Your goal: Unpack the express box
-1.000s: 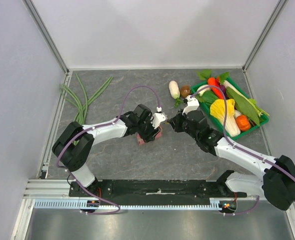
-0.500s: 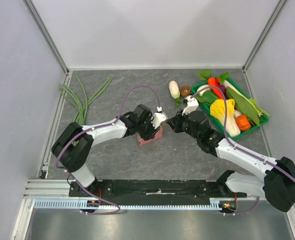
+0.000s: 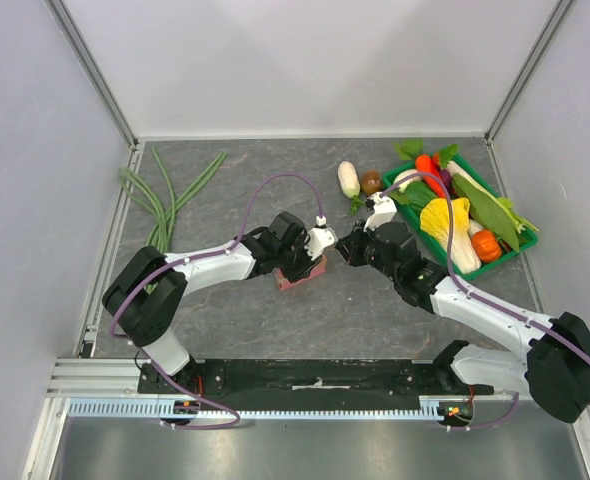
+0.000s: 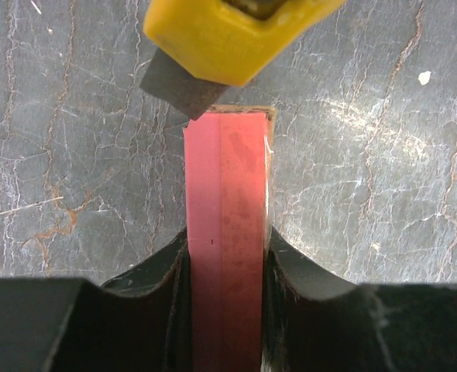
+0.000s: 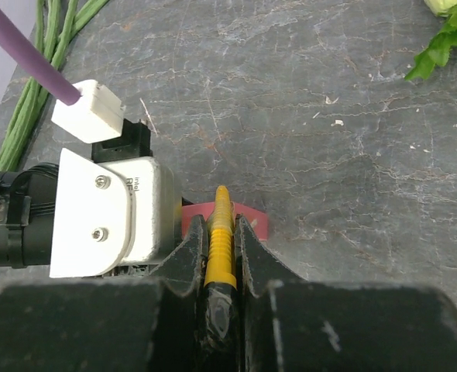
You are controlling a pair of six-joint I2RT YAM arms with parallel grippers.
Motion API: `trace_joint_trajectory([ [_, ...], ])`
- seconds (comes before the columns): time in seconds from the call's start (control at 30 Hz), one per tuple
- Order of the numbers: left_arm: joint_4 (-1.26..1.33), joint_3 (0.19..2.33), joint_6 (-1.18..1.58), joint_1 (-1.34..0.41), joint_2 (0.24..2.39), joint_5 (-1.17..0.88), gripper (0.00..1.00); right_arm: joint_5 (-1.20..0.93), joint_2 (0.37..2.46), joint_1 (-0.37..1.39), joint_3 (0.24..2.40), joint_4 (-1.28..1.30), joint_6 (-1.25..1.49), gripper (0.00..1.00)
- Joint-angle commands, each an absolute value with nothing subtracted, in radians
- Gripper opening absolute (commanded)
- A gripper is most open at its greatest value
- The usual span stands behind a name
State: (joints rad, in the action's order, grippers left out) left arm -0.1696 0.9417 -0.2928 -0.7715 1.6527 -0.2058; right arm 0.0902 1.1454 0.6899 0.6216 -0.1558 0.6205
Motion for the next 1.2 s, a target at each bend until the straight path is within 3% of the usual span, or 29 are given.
trace_joint_trajectory([
  [0.0, -0.140, 0.917, -0.321, -0.778, 1.628, -0.170, 0.33, 0.132, 1.155, 0.686, 0.612, -0.166, 0.601, 0.00],
  [1.17, -0.155, 0.945, -0.273, -0.779, 1.672, -0.124, 0.30, 0.026, 1.147, 0.686, 0.549, -0.157, 0.623, 0.00],
])
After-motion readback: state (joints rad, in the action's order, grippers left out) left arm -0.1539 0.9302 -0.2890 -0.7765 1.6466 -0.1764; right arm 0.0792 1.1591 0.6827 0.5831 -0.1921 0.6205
